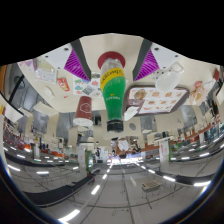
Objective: Pour water
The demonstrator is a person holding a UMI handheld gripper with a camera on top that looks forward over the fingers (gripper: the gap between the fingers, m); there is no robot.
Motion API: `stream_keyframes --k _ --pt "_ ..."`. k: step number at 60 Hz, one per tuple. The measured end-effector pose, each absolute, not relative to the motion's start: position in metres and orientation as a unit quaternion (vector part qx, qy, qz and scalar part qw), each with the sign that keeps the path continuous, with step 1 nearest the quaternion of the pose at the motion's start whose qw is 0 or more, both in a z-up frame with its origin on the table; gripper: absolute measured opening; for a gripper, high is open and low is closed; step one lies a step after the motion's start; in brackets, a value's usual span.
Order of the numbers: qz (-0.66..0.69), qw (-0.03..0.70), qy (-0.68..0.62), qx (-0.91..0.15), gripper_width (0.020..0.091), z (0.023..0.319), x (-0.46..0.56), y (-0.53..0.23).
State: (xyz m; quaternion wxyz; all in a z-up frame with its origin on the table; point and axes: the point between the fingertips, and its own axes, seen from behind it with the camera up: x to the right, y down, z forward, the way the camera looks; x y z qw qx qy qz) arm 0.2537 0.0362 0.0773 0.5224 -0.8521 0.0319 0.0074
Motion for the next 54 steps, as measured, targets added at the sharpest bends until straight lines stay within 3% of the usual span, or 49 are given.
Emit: stream_keyframes --k 12,28,36,44,54 --pt "0.019 0.472 0.088 -0.877 0.0849 0.133 0.204 -0.056" --pt "0.069 0.447 0.066 -0.889 0.0852 0.204 0.03 -0.136" --pt "0.091 0.437 0.057 -0.893 0.0832 0.219 -0.032 -0.157" --pt "-0.003 0.458 -0.011 -0.889 0.0839 0.239 -0.047 -0.164" --pt "0.007 0.459 -0.013 -0.888 0.0829 0.251 -0.083 -0.165"
